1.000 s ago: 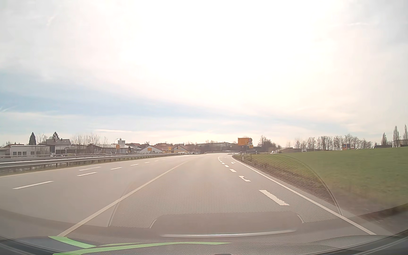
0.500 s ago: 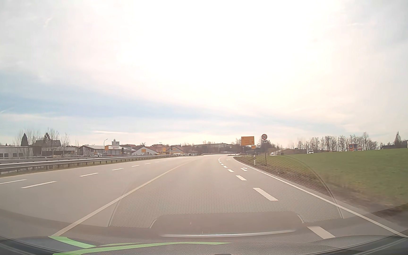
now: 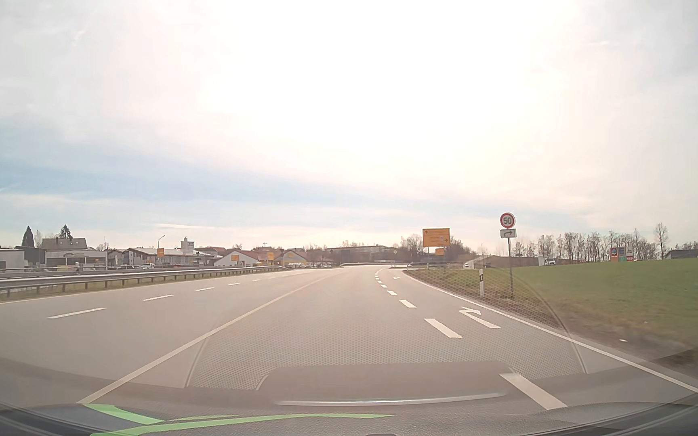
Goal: Follow the waypoints while adhering to traffic rules and regulations
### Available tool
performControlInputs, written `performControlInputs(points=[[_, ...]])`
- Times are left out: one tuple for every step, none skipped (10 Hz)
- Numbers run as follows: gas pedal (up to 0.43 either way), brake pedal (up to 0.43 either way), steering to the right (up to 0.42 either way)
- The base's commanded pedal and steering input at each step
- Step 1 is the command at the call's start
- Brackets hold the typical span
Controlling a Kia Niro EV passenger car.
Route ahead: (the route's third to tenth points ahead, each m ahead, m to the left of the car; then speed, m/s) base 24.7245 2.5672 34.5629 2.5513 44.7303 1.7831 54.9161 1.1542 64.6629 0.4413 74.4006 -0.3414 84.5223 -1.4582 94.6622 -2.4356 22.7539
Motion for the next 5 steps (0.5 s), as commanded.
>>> performControlInputs(points=[[0.28,0.0,0.004],[0.28,0.0,0.004],[0.28,0.0,0.004],[0.28,0.0,0.004],[0.28,0.0,0.004]])
